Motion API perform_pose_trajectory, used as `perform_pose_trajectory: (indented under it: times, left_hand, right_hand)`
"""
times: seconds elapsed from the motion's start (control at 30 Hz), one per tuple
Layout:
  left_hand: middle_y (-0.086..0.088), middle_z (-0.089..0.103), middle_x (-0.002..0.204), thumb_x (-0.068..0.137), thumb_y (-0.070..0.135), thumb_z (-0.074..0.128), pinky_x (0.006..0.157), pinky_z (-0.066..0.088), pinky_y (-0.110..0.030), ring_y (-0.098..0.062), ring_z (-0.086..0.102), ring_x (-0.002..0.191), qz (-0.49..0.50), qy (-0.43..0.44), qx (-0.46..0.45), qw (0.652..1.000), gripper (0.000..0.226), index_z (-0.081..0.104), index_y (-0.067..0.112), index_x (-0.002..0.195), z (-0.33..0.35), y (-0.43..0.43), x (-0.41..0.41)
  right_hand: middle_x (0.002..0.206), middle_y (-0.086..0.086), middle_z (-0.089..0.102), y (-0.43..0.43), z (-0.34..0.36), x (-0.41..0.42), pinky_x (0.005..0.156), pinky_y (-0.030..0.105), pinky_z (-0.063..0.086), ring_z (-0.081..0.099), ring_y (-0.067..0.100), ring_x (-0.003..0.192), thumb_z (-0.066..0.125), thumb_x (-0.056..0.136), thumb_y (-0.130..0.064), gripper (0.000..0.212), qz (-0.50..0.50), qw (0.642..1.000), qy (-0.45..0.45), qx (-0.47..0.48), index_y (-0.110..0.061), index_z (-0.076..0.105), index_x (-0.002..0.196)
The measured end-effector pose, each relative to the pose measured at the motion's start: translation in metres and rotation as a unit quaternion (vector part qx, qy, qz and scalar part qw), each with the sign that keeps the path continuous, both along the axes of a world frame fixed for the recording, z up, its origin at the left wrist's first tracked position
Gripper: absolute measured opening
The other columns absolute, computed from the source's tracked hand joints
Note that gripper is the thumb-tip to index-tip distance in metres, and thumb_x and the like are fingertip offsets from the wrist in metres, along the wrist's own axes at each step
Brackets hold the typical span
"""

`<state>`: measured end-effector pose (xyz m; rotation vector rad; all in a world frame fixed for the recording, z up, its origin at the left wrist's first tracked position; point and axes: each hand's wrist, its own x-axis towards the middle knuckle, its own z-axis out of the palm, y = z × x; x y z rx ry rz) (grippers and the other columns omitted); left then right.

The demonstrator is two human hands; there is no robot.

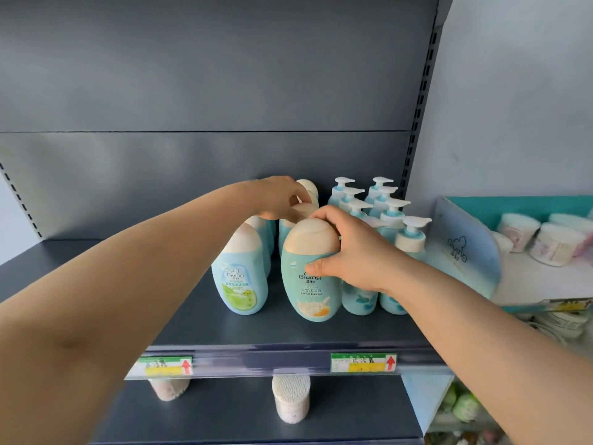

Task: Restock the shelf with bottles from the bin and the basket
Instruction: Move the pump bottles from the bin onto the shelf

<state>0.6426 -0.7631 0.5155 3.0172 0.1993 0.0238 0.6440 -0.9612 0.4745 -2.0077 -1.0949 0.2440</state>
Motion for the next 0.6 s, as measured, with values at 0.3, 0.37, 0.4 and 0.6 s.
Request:
perform_pose_trajectory:
  times: [0.3,0.37,0.4,0.6]
  left_hand:
    - [0.006,0.064,0.115,0.084,0.031,0.069,0.07,0.042,-0.023,-0.015,0.058,0.103,-0.019,-0.015,-0.06,0.998,0.038,0.061,0.023,0.12,-0.001,0.01,0.004]
    - [0.008,0.065,0.112,0.083,0.034,0.069,0.066,0.041,-0.02,-0.014,0.059,0.1,-0.028,-0.02,-0.07,0.997,0.037,0.063,0.025,0.117,-0.001,0.011,0.004]
    - [0.009,0.065,0.11,0.082,0.035,0.07,0.067,0.041,-0.02,-0.013,0.059,0.1,-0.03,-0.021,-0.074,0.997,0.037,0.063,0.026,0.117,-0.001,0.011,0.003]
    - [0.008,0.065,0.107,0.08,0.036,0.072,0.085,0.049,-0.031,-0.015,0.061,0.097,-0.026,-0.023,-0.088,0.996,0.037,0.064,0.028,0.115,-0.003,0.015,0.002]
  right_hand:
    - [0.112,-0.007,0.056,0.02,0.01,0.011,0.077,0.027,0.043,0.054,0.014,0.096,0.077,0.073,-0.022,0.055,-0.031,0.986,-0.089,-0.139,-0.028,0.05,0.121]
    - [0.112,-0.008,0.055,0.023,0.015,0.012,0.079,0.027,0.044,0.054,0.014,0.097,0.078,0.073,-0.023,0.058,-0.029,0.982,-0.109,-0.151,-0.028,0.05,0.124]
    - [0.111,-0.007,0.055,0.026,0.017,0.013,0.078,0.027,0.043,0.054,0.014,0.096,0.078,0.073,-0.024,0.058,-0.026,0.981,-0.116,-0.151,-0.028,0.051,0.123]
    - [0.103,-0.005,0.058,0.034,0.023,0.023,0.076,0.028,0.046,0.055,0.014,0.091,0.081,0.07,-0.024,0.044,-0.017,0.978,-0.126,-0.163,-0.026,0.059,0.108]
